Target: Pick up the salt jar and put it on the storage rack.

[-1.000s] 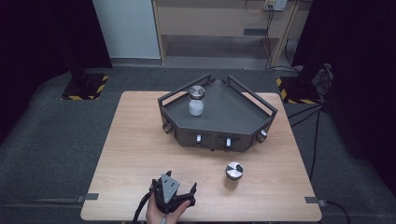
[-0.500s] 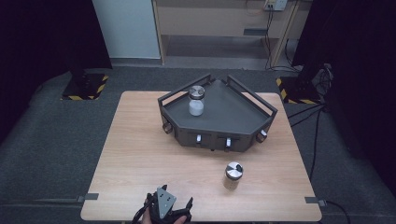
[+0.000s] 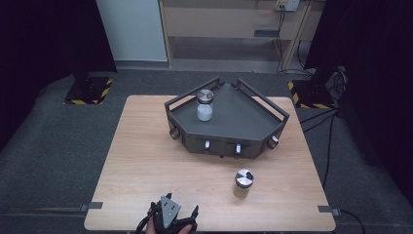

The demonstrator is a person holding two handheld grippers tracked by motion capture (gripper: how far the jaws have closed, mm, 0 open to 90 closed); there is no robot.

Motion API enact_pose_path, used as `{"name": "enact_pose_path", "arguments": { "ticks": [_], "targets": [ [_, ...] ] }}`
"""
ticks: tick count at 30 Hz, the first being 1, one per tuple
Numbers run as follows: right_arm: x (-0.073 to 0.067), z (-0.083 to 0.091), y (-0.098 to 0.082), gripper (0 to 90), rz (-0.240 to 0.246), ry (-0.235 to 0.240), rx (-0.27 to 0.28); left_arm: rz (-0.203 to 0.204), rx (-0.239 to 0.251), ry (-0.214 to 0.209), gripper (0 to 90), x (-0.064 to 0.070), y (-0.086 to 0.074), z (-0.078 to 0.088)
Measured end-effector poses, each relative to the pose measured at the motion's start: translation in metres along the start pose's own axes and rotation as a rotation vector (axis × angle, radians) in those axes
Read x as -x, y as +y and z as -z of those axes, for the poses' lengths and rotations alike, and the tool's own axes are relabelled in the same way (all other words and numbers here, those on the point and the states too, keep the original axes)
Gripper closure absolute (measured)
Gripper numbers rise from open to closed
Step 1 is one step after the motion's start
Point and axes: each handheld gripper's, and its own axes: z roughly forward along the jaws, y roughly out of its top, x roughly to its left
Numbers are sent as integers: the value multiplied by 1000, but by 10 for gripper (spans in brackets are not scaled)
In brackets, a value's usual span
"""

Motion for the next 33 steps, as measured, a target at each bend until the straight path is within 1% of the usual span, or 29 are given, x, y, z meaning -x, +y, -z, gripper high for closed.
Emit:
{"name": "enact_pose_path", "arguments": {
  "ticks": [1, 3, 5, 8, 14, 19, 24, 29, 33],
  "targets": [
    [-1, -1, 1, 65, 7, -1, -2, -3, -11, 1, 40, -1, 0, -1],
    [-1, -1, 1, 65, 10, 0, 1, 7, -33, -5, 40, -3, 0, -5],
    [-2, -1, 1, 65, 20, -2, 3, 0, -53, -11, 40, -4, 1, -7],
    [-3, -1, 1, 65, 23, -6, 3, 2, -54, -17, 40, -4, 2, -8],
    [-3, 0, 1, 65, 26, -17, 2, 12, -42, -15, 40, -4, 2, -6],
    [-4, 0, 1, 65, 21, -25, 3, 18, -47, -11, 40, -6, 2, -6],
    [-5, 0, 1, 64, 16, -31, 8, 20, -38, -12, 40, -6, 1, -5],
    [-4, -1, 2, 65, 13, -33, 5, 15, -36, -18, 41, -5, 1, -5],
    [-4, -1, 2, 64, 15, -28, 7, 20, -31, -17, 40, -6, 1, -3]
  ]
}}
